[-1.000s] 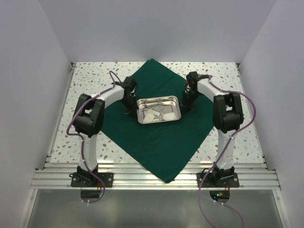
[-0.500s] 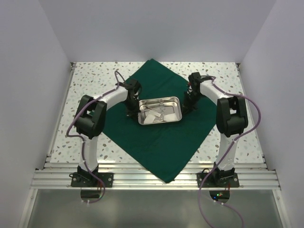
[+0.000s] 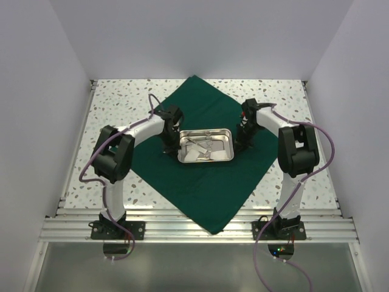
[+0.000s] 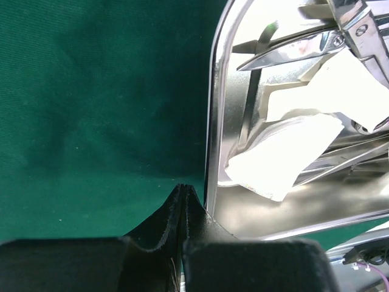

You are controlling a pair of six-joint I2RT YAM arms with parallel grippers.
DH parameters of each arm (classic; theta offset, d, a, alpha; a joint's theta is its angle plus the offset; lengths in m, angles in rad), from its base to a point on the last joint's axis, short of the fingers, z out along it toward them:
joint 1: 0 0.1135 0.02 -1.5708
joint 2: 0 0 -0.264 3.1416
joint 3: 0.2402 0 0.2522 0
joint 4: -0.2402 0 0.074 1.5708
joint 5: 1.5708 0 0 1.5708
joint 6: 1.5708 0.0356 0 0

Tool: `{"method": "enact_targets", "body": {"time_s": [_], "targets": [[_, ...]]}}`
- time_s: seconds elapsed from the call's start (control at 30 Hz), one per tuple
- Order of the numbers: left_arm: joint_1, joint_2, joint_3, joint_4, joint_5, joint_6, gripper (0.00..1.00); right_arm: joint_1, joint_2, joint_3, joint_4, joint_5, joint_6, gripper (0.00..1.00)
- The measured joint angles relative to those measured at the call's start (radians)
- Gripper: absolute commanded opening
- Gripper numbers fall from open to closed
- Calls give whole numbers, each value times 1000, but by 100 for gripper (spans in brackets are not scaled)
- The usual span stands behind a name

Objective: Prepare the surgical pack

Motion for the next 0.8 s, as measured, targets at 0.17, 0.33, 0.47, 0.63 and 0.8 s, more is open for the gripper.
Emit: {"method": "enact_targets", "body": {"time_s": [0.17, 0.33, 0.47, 0.63, 0.8], "targets": [[0, 0, -12, 7, 2, -6, 0, 0, 3, 13, -7, 3, -3, 0], [0, -3, -22, 14, 2, -6, 0, 1, 24, 91, -24, 22, -11, 0], [-1, -12, -40, 22, 8, -7, 0, 1, 45, 135, -24, 26, -16, 0], [-2, -14, -45, 29, 11, -7, 0, 1, 62, 134, -26, 29, -16, 0], [-2, -14, -45, 30, 12, -6, 0, 1, 56, 78, -14, 24, -5, 0]]}}
